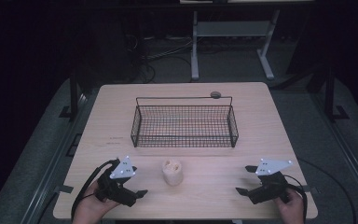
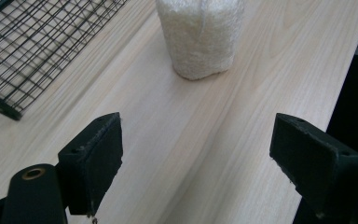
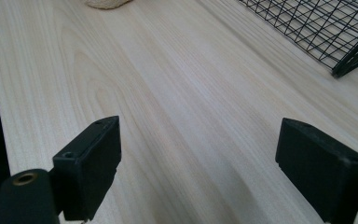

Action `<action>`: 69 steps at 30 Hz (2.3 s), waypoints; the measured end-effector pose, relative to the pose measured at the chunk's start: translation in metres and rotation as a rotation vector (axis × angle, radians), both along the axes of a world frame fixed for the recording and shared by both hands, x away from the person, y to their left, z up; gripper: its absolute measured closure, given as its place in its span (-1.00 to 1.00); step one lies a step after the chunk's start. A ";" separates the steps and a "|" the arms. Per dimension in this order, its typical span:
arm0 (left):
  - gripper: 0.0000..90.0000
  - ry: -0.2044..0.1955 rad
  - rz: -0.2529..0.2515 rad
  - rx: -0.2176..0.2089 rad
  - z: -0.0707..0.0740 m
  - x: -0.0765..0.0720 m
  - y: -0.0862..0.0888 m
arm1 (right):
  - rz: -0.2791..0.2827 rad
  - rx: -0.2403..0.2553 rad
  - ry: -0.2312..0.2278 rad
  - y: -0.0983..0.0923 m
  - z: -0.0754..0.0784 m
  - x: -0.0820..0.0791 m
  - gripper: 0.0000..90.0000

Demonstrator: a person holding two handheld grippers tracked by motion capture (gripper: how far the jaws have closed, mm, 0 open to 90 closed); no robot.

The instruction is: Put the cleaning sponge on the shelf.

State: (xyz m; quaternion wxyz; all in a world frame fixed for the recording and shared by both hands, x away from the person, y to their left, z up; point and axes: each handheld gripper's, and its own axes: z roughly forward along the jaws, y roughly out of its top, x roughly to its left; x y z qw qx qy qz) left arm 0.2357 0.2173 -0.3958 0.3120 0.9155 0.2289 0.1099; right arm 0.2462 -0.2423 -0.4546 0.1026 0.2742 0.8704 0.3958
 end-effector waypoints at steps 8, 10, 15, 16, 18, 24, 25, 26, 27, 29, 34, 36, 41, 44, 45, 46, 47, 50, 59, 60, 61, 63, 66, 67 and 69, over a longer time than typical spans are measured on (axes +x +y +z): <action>-0.64 0.002 -0.020 0.011 0.003 0.008 -0.014 | 0.003 0.002 0.001 0.000 0.000 0.000 -0.70; -0.63 0.000 -0.026 0.012 0.003 0.010 -0.017 | 0.004 0.002 0.000 0.000 0.000 0.000 -0.70; -0.64 0.006 -0.033 0.021 0.003 0.013 -0.021 | 0.006 0.005 -0.001 0.000 0.000 0.000 -0.70; -0.63 0.009 -0.036 0.021 0.003 0.015 -0.024 | 0.007 0.007 0.000 0.000 0.000 0.000 -0.70; -0.63 0.012 -0.037 0.021 0.003 0.016 -0.026 | 0.007 0.006 0.001 0.000 0.000 -0.001 -0.70; -0.63 0.016 -0.051 0.037 0.005 0.020 -0.034 | 0.009 0.008 -0.002 0.000 0.000 -0.001 -0.70; -0.63 0.015 -0.050 0.041 0.005 0.021 -0.035 | 0.011 0.009 -0.003 0.000 0.000 -0.001 -0.70; -0.63 0.015 -0.050 0.041 0.005 0.021 -0.035 | 0.011 0.009 -0.004 0.000 0.000 -0.001 -0.70; -0.63 0.016 -0.054 0.043 0.005 0.022 -0.036 | 0.011 0.009 -0.004 0.000 0.000 -0.001 -0.70; -0.63 0.019 -0.061 0.045 0.005 0.024 -0.038 | 0.012 0.009 -0.003 0.000 0.001 -0.001 -0.70; -0.63 0.026 -0.076 0.052 0.004 0.027 -0.044 | 0.011 0.009 -0.002 0.000 0.001 -0.001 -0.70; -0.63 0.026 -0.078 0.047 0.005 0.028 -0.046 | 0.009 0.008 -0.001 0.000 0.001 -0.001 -0.70; -0.63 0.027 -0.088 0.055 0.006 0.032 -0.049 | 0.008 0.010 -0.002 0.000 0.001 -0.002 -0.70; -0.63 0.032 -0.093 0.057 0.005 0.034 -0.052 | 0.009 0.011 -0.003 0.000 0.001 -0.001 -0.70; -0.63 0.034 -0.093 0.057 0.004 0.034 -0.052 | 0.008 0.011 -0.002 0.000 0.001 -0.001 -0.70; -0.63 0.036 -0.095 0.060 0.004 0.035 -0.053 | 0.009 0.011 -0.002 0.000 0.001 -0.002 -0.70; -0.63 0.037 -0.095 0.063 0.004 0.035 -0.054 | 0.009 0.011 -0.003 0.000 0.001 -0.002 -0.70; -0.63 0.038 -0.100 0.067 0.004 0.037 -0.055 | 0.010 0.011 -0.004 0.000 0.001 -0.002 -0.70; -0.64 0.041 -0.107 0.064 0.004 0.040 -0.060 | 0.012 0.013 -0.004 0.000 0.002 -0.002 -0.70; -0.63 0.042 -0.113 0.073 0.004 0.040 -0.061 | 0.012 0.015 -0.003 0.000 0.002 -0.002 -0.70; -0.63 0.041 -0.112 0.074 0.004 0.040 -0.061 | 0.012 0.015 -0.003 -0.001 0.002 -0.002 -0.70; -0.63 0.041 -0.113 0.075 0.004 0.041 -0.063 | 0.012 0.015 -0.003 0.000 0.002 -0.002 -0.70; -0.63 0.045 -0.114 0.078 0.003 0.042 -0.064 | 0.013 0.015 -0.004 0.000 0.002 -0.002 -0.70; -0.64 0.045 -0.114 0.078 0.003 0.042 -0.064 | 0.013 0.015 -0.004 0.000 0.002 -0.002 -0.70; -0.63 0.046 -0.118 0.079 0.002 0.043 -0.066 | 0.012 0.017 -0.003 -0.001 0.002 -0.002 -0.70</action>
